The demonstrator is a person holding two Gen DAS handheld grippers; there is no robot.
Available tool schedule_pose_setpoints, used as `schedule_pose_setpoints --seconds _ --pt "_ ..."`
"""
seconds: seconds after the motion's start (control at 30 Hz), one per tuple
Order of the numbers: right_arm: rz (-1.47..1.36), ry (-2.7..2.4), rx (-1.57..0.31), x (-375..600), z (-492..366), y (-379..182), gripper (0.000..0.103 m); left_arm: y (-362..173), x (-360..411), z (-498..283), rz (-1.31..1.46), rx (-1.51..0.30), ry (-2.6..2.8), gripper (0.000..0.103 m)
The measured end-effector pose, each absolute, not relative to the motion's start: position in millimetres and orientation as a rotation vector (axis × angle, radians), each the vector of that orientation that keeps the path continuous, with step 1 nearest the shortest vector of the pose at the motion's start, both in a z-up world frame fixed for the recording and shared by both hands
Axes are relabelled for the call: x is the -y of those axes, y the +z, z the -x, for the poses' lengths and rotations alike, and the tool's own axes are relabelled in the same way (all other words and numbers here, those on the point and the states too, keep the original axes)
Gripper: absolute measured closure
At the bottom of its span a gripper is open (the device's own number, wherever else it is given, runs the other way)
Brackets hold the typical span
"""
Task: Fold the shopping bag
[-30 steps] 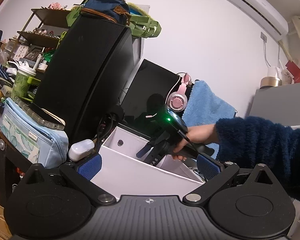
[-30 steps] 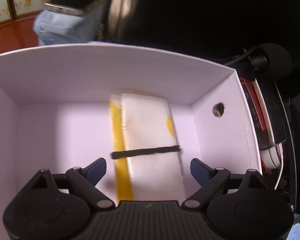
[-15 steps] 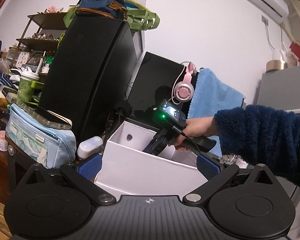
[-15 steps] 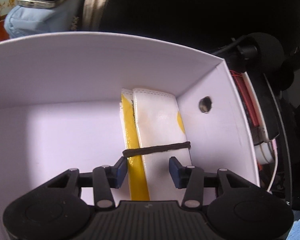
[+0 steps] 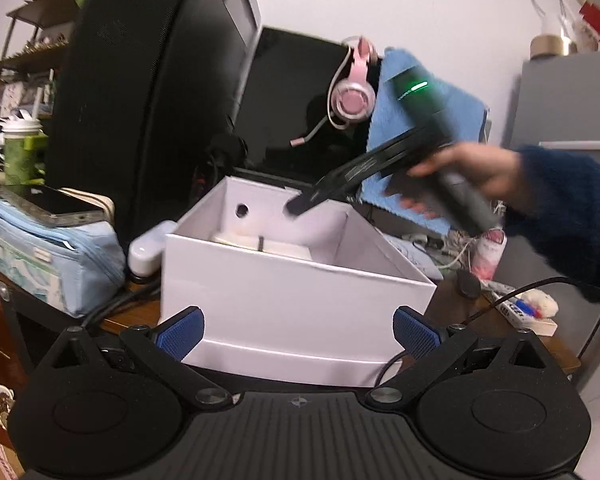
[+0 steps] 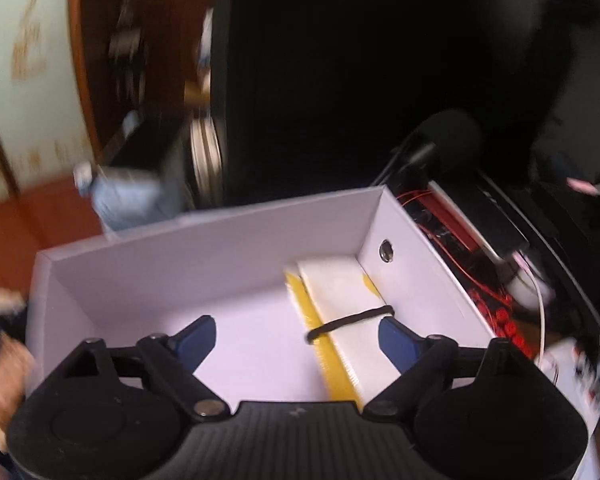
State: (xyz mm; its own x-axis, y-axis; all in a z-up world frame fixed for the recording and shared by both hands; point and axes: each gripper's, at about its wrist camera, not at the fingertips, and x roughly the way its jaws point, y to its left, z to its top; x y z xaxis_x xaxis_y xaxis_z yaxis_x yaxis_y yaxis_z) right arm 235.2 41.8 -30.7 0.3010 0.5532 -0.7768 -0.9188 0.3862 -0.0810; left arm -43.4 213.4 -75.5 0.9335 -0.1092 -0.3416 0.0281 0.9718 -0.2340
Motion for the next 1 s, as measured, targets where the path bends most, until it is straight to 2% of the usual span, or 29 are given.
schedule_pose_setpoints --seconds 0.2,0.33,0.53,0.73,0.83,1.0 --pt "0.301 0.926 -0.782 6 -226 8 0.009 -56 -177 27 0.085 -0.411 0.063 0.001" --pt "0.286 0.709 -0.75 44 -195 25 0.009 -49 -156 15 0.041 -0.453 0.105 0.001" --pt "0.253 0.464 -0.658 105 -155 26 0.009 -40 -127 7 -0.029 -0.442 0.076 0.001" --pt "0.196 0.345 -0.662 145 -121 23 0.009 -26 -93 1 -0.106 -0.467 -0.032 0.001" --pt "0.188 0.285 -0.653 153 -112 18 0.009 -25 -73 5 -0.107 -0.423 0.054 0.002" --pt "0.183 0.287 -0.67 168 -94 12 0.009 -27 -50 1 -0.096 -0.478 0.034 0.001"
